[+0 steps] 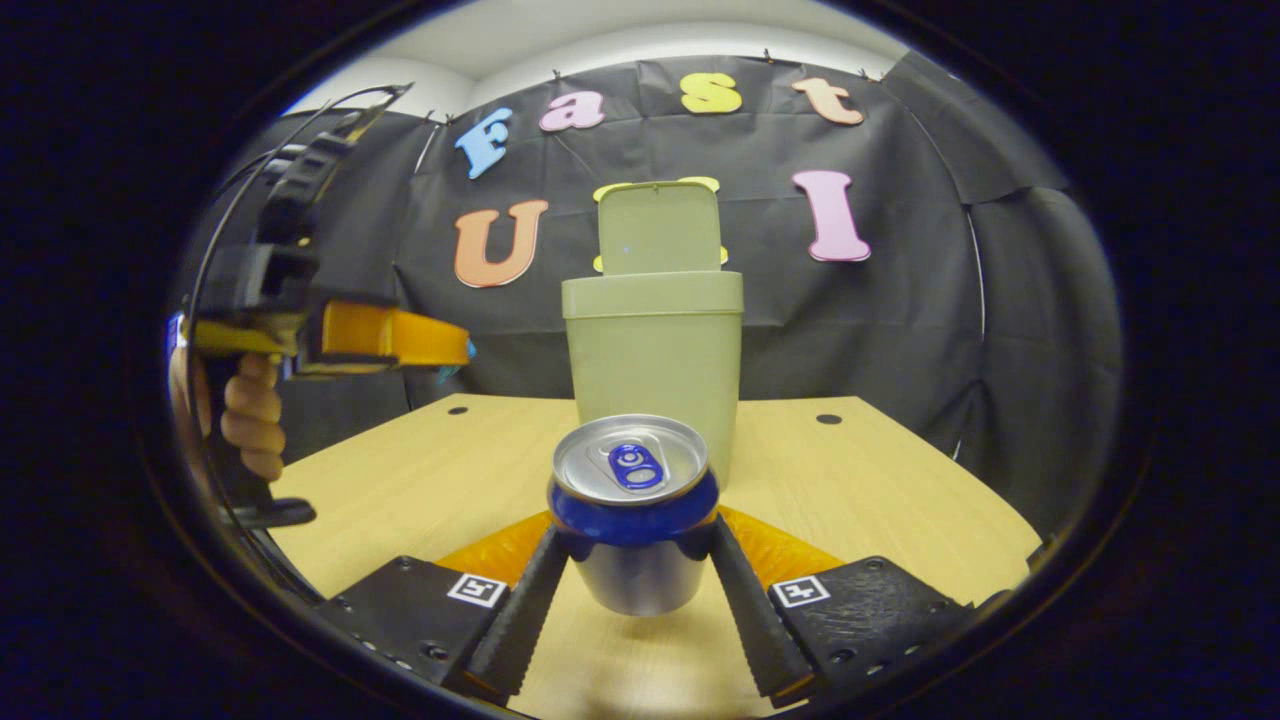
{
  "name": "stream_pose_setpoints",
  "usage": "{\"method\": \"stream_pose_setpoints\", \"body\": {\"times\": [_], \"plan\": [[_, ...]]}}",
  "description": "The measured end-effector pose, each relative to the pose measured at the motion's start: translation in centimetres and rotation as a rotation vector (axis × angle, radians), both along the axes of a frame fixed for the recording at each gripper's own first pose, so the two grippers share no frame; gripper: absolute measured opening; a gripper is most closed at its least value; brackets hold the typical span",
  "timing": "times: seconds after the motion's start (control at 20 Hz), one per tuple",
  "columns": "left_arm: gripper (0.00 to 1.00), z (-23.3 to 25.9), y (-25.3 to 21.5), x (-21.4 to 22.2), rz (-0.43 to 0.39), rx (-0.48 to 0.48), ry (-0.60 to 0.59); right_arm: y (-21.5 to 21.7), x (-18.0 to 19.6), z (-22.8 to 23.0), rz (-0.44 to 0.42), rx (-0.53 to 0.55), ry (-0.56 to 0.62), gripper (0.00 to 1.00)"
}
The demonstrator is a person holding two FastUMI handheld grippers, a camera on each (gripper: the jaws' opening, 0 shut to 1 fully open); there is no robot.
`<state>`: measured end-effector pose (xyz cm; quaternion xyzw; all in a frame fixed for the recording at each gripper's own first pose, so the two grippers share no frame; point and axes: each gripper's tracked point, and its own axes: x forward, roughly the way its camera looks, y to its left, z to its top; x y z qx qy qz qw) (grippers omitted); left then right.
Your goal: Press the lid of the desktop garbage bin to open it, pick up the crumpled paper on the desktop and throw it into the bin, then pick up the pop can on the desktop and drop it into the bin, and finally close the garbage bin lid.
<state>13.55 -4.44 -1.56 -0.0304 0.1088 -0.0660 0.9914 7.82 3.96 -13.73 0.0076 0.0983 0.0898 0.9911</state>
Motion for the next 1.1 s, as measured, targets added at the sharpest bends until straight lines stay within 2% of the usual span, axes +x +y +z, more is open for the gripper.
{"method": "stream_pose_setpoints", "body": {"times": [0.35, 0.6, 0.8, 1.0, 1.05, 1.1], "plan": [[0.36, 6.5, -5.5, 10.4, -0.094, 0.099, -0.097, -2.2, 1.8, -2.0, -0.011, -0.001, 0.047, 0.82], [0.35, 8.5, -8.0, 15.0, -0.101, 0.088, -0.102, -2.7, 2.4, -3.2, 0.004, 0.032, 0.099, 0.81], [0.35, 8.2, -8.7, 18.1, -0.091, 0.074, -0.072, -3.1, 2.3, -3.1, 0.000, 0.036, 0.091, 0.81], [0.36, 6.0, -8.6, 19.3, -0.090, 0.066, -0.013, -3.3, 2.3, -3.2, -0.001, 0.055, 0.102, 0.81], [0.42, 5.7, -8.6, 19.4, -0.089, 0.053, -0.005, -3.3, 2.4, -3.3, -0.002, 0.057, 0.106, 0.81], [0.37, 5.5, -8.5, 19.3, -0.082, 0.049, 0.001, -3.3, 2.4, -3.3, 0.002, 0.057, 0.107, 0.81]]}}
